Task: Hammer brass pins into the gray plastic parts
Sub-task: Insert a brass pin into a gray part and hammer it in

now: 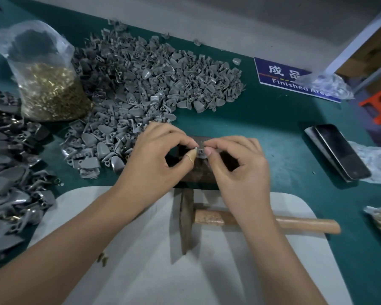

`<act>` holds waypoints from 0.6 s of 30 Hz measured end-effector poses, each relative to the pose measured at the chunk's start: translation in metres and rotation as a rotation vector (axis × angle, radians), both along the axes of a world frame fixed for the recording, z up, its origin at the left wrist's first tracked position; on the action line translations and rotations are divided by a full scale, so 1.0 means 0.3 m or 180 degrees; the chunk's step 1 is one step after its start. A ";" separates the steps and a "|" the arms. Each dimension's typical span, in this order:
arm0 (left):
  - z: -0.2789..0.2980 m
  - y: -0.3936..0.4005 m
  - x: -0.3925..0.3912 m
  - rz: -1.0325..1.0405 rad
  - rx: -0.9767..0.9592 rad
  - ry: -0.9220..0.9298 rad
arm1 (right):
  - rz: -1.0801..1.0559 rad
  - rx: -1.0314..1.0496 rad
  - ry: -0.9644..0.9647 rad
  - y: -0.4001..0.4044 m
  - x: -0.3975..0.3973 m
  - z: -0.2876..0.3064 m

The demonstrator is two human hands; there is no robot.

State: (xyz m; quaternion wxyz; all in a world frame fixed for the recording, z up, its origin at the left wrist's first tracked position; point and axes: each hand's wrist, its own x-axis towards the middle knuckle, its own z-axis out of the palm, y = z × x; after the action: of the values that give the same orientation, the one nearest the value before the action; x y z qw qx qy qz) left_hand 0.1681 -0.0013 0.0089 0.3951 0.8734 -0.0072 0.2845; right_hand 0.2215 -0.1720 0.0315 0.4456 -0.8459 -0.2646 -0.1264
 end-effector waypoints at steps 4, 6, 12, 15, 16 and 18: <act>0.001 -0.001 0.000 -0.0020 -0.0032 -0.0024 | -0.0026 -0.0264 -0.0142 0.008 -0.010 0.000; 0.001 0.000 -0.002 -0.0037 -0.0053 -0.0027 | -0.0121 -0.0400 -0.0293 0.012 -0.016 0.006; 0.002 0.001 -0.005 -0.0039 -0.0135 -0.0030 | -0.0356 -0.0812 -0.0463 0.041 -0.046 0.031; 0.003 -0.002 -0.003 -0.0045 -0.0133 -0.0045 | -0.0374 -0.1118 -0.0664 0.046 -0.053 0.058; 0.003 -0.002 -0.002 -0.0047 -0.0134 -0.0047 | -0.0382 -0.1266 -0.0763 0.050 -0.056 0.068; 0.003 -0.002 -0.001 -0.0025 -0.0124 -0.0063 | -0.0431 -0.1543 -0.0944 0.064 -0.065 0.082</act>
State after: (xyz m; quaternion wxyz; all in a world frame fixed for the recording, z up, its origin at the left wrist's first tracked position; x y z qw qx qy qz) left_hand 0.1678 -0.0021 0.0099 0.4131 0.8627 -0.0090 0.2916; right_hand 0.2021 -0.1527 0.0562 0.1775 -0.9157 -0.2923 -0.2113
